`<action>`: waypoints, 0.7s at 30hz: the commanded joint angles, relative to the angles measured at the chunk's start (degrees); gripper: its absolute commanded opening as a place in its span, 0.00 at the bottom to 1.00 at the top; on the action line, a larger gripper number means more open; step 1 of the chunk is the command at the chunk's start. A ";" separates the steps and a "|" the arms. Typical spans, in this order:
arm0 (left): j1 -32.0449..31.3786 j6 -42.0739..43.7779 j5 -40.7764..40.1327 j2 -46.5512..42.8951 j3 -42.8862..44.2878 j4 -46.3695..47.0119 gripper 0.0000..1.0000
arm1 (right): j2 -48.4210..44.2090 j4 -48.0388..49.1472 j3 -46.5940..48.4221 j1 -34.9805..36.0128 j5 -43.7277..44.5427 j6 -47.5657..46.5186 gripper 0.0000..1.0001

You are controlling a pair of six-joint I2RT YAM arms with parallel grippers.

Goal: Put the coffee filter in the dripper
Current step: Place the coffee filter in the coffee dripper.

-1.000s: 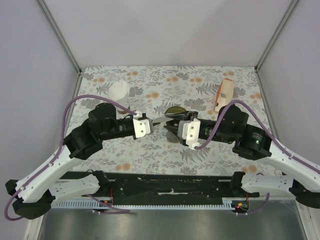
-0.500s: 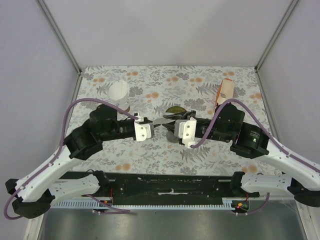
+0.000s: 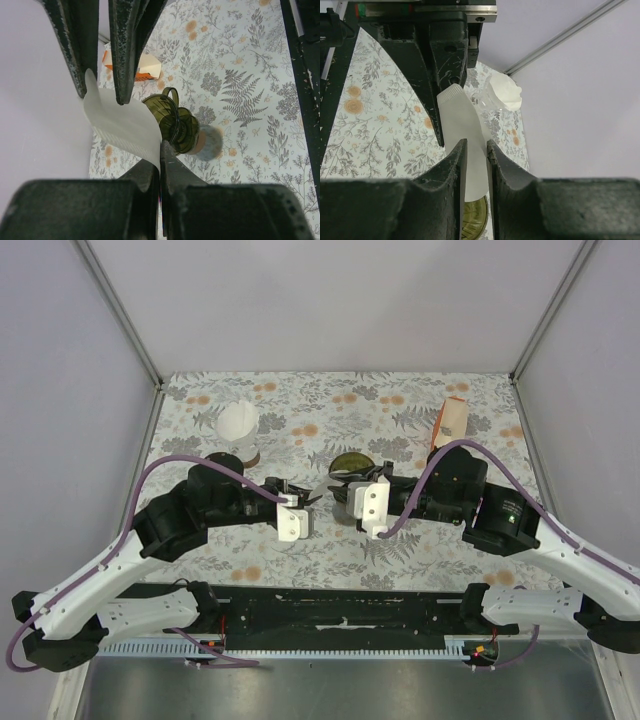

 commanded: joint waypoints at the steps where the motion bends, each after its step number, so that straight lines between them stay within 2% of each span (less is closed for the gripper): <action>1: -0.44 2.00 -2.10 0.22 1.23 0.85 0.02 | 0.17 -2.31 2.48 -0.05 -1.94 0.04 0.28; 11: -0.87 3.93 -1.76 0.04 0.70 0.32 0.02 | 1.05 -3.02 3.36 -0.05 -1.33 -0.31 0.30; 14: -1.75 5.60 -2.37 0.13 0.61 -0.47 0.02 | 1.84 -3.11 3.89 -0.05 -0.80 -0.66 0.27; 18: -2.02 5.16 -2.89 0.31 0.70 -0.56 0.02 | 1.58 -3.11 3.19 -0.05 -0.45 -0.58 0.16; 21: -2.02 4.20 -3.69 0.22 0.52 0.14 0.02 | 0.96 -3.37 2.40 -0.05 -0.80 -0.31 0.00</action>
